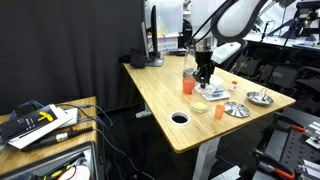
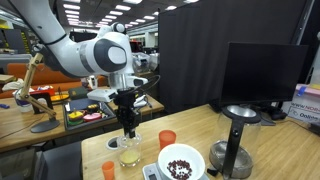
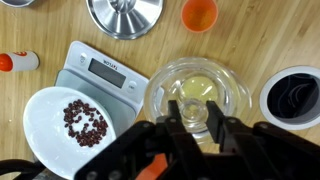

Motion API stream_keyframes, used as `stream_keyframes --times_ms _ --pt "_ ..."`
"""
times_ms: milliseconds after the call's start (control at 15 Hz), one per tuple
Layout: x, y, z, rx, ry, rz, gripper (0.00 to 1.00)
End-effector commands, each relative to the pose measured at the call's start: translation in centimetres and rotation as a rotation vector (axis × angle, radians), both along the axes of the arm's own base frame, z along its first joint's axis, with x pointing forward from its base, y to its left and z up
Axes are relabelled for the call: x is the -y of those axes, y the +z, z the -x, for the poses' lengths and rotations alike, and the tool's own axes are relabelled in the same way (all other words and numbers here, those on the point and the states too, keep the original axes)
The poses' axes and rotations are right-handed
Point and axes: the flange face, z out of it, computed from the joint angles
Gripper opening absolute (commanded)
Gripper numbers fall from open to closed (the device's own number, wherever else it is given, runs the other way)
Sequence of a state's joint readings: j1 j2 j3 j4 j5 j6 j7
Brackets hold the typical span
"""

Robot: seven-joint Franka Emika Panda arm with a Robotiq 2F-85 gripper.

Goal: Put the glass lid on top of the glass container

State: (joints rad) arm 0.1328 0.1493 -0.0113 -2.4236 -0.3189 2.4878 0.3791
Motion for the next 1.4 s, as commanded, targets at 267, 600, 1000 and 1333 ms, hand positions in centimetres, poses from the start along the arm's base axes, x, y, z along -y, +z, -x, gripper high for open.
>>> stream_keyframes --times_ms 267,600,1000,1333 --pt "-1.3 0.0 -0.9 0.028 0.037 0.002 0.08" --pt "-1.5 -1.7 -1.1 -0.007 0.031 -0.002 0.08" --pt "-1.0 -1.8 -1.5 -0.015 -0.001 -0.022 0.77" --pt "0.3 -0.9 -1.5 0.018 -0.055 -0.05 1.0"
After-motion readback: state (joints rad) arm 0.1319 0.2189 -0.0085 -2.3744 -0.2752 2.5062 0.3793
